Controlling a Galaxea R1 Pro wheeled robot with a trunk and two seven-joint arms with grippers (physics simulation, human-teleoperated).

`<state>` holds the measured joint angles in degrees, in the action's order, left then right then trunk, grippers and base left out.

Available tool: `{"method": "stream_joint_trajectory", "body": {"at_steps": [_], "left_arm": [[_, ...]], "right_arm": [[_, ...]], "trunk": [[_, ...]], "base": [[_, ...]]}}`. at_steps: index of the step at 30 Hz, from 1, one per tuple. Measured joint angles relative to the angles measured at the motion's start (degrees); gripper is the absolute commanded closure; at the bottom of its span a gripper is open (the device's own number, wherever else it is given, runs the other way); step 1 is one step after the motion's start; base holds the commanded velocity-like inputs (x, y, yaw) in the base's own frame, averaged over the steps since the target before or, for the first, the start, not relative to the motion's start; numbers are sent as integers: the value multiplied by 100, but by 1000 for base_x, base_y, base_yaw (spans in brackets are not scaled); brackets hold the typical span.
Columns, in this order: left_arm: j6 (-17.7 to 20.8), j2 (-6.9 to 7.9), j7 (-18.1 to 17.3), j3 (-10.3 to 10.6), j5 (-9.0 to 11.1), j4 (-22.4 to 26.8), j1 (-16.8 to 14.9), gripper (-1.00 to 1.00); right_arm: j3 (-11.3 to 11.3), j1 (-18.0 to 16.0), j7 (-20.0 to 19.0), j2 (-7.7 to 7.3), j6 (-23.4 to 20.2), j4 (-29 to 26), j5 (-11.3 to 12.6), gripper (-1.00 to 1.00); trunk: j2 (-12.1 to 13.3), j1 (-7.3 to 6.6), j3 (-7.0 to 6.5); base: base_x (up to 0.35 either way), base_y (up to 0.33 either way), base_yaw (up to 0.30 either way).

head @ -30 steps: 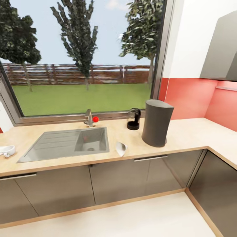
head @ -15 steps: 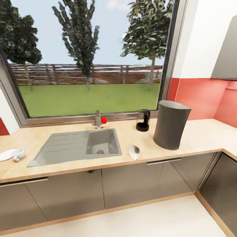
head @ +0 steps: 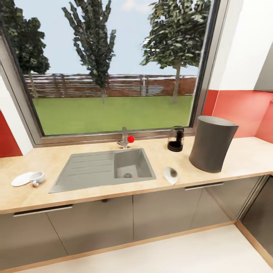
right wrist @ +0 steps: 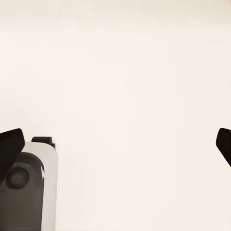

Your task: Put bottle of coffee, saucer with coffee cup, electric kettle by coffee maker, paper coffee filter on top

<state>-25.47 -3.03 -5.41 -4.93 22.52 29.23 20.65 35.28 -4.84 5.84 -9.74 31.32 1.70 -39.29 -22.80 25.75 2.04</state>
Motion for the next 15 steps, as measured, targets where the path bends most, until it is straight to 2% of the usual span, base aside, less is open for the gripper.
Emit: {"method": "stream_joint_trajectory", "body": {"at_steps": [15], "left_arm": [[0, 0, 0, 0, 18, -2, 0, -100]], "right_arm": [[0, 0, 0, 2, -8, 1, 0, -100]], "trunk": [[0, 0, 0]], "base": [[0, 341, 0]]}}
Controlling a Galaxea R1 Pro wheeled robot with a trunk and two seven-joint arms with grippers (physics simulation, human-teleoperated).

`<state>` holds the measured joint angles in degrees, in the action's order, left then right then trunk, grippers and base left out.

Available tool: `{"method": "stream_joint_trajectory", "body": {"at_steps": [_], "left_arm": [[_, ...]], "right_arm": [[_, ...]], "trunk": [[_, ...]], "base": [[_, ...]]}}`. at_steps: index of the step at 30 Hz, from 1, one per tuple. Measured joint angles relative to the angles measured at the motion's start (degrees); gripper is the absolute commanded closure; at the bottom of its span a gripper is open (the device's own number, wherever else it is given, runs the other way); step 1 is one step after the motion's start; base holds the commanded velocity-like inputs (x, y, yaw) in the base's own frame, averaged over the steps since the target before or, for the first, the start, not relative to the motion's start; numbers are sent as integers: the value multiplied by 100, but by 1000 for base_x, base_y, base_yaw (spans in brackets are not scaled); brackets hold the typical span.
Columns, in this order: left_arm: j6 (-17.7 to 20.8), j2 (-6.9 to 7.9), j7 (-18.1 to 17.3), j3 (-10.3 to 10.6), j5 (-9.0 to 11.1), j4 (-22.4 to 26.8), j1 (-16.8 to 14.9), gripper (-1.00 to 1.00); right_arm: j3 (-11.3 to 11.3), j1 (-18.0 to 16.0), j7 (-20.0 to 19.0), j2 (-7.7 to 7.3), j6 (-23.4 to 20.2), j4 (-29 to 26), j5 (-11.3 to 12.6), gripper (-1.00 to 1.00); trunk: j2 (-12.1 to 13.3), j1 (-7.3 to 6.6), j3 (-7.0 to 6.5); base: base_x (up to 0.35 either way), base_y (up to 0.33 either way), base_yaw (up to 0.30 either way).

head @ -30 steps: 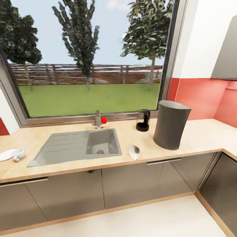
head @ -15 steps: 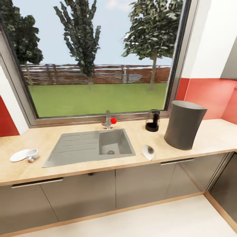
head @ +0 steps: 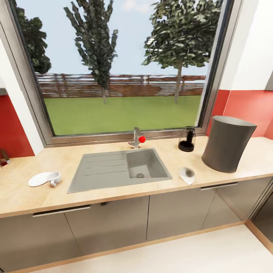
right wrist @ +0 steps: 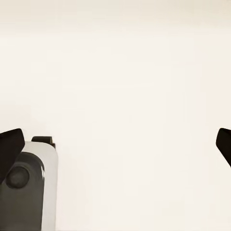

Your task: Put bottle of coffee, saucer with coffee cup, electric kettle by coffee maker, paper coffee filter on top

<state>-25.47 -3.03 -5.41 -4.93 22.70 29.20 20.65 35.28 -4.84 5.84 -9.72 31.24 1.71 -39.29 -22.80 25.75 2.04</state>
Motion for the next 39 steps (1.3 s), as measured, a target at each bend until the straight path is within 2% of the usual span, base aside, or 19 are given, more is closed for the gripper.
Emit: {"method": "stream_joint_trajectory", "body": {"at_steps": [39], "left_arm": [[-9, 0, 0, -3, -17, -50, 0, -100]], "right_arm": [[0, 0, 0, -8, 8, -4, 0, -100]], "trunk": [[0, 0, 0]], "base": [[0, 341, 0]]}}
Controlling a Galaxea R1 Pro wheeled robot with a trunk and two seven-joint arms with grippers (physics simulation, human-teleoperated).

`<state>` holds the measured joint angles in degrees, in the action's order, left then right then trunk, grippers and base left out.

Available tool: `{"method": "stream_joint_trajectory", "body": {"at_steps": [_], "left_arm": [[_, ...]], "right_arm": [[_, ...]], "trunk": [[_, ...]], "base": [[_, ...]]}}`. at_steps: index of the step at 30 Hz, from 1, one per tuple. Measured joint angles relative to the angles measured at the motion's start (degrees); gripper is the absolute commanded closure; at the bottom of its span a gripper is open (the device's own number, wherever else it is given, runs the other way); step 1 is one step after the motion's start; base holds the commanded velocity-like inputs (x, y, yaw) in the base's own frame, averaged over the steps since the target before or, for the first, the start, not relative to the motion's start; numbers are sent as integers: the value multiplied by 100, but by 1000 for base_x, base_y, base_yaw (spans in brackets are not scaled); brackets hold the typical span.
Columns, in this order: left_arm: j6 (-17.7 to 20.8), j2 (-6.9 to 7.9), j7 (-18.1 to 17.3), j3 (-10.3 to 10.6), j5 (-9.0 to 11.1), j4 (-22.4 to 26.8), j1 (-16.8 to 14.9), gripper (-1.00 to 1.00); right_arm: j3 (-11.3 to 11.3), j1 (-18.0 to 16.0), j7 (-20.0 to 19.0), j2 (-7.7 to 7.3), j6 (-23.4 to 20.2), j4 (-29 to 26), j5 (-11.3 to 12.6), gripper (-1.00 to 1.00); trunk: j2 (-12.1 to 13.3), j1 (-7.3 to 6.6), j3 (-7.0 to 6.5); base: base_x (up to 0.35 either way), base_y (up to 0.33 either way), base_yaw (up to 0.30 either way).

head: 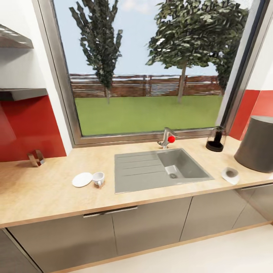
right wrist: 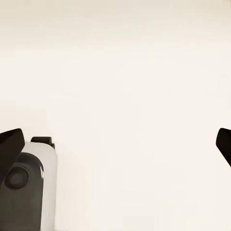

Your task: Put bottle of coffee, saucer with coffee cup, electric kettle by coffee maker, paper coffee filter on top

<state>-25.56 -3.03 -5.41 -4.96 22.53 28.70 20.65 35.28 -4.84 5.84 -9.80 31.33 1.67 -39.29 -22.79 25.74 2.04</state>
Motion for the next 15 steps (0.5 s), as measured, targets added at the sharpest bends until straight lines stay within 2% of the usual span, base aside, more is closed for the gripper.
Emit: {"method": "stream_joint_trajectory", "body": {"at_steps": [15], "left_arm": [[0, 0, 0, 0, 0, -1, 1, -100]], "right_arm": [[0, 0, 0, -1, 0, 1, 0, -100]], "trunk": [[0, 0, 0]], "base": [[0, 341, 0]]}}
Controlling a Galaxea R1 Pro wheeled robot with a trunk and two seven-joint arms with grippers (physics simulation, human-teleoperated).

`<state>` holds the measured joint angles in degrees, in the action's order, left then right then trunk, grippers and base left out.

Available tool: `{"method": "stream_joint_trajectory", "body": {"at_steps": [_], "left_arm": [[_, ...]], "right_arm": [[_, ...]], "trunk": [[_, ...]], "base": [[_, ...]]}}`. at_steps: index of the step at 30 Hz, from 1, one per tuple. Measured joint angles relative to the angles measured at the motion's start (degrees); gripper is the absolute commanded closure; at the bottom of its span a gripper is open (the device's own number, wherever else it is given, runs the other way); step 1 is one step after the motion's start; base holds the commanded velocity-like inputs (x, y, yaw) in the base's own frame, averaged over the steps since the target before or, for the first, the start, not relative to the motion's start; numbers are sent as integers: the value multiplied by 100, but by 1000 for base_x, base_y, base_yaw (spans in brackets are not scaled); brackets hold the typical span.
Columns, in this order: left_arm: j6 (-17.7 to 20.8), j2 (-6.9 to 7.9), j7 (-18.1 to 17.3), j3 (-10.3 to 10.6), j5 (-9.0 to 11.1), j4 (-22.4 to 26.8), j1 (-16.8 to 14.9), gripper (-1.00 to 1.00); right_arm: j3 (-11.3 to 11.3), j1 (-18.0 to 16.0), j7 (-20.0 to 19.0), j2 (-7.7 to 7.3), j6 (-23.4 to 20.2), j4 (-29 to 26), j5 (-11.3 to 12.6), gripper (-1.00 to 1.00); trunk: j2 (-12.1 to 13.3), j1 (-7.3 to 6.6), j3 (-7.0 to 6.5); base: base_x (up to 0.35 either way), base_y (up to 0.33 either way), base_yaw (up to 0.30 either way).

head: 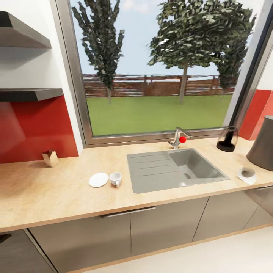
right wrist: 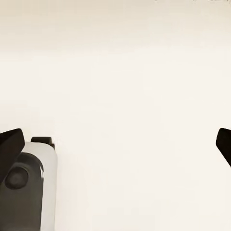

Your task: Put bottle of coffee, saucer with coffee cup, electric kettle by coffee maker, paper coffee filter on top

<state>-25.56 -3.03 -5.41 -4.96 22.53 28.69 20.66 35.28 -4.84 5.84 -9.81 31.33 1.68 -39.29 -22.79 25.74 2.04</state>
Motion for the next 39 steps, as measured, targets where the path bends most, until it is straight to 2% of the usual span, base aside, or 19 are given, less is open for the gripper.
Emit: {"method": "stream_joint_trajectory", "body": {"at_steps": [39], "left_arm": [[-10, 0, 0, 1, 9, -7, 0, -100]], "right_arm": [[6, 0, -3, -2, -8, -1, 7, -100]], "trunk": [[0, 0, 0]], "base": [[0, 341, 0]]}}
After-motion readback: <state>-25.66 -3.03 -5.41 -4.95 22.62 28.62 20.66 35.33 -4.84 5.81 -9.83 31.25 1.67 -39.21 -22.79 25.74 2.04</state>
